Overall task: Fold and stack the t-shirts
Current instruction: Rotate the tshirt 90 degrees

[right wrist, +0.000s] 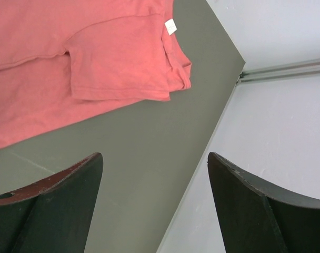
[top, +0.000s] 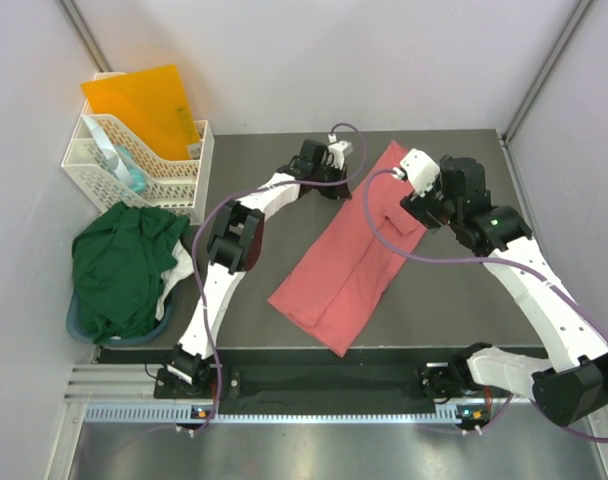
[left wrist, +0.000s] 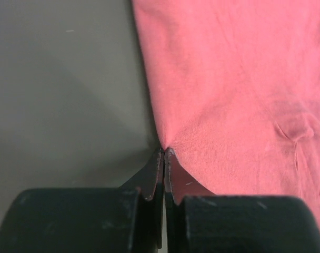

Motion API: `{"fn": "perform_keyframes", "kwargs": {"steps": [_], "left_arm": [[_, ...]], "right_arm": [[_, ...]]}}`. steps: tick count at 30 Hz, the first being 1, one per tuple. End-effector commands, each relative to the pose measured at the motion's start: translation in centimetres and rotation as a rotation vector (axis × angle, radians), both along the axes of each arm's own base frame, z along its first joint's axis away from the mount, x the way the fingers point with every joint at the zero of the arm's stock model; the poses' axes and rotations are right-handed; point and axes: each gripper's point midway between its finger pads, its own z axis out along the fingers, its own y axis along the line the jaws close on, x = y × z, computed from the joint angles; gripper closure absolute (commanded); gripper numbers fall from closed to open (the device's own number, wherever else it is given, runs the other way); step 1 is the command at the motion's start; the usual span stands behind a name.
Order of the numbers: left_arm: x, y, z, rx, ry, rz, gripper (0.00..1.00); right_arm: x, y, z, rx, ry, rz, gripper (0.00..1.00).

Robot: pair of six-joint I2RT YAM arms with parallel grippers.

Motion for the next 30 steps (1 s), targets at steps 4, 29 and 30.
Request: {"fn": "perform_keyframes", "kwargs": {"steps": [4,29,30], "left_arm": [[2.6,8.0,-3.8,0.121,0.11,0.308,1.0],[-2.8,19.3,-3.2,0.102,0.418,0.818,1.0],[-3.5,19.5,-3.5,0.101,0.438,0.826,1.0]], "right_arm": [[0.8,0.4,2.4,0.064,-0.066,-0.003,0.2],[0.3,1.3,1.8,0.085,-0.031,0.033,0.21],[0.3,1.3,1.8,0.087,-0.031,0.033,0.21]]}}
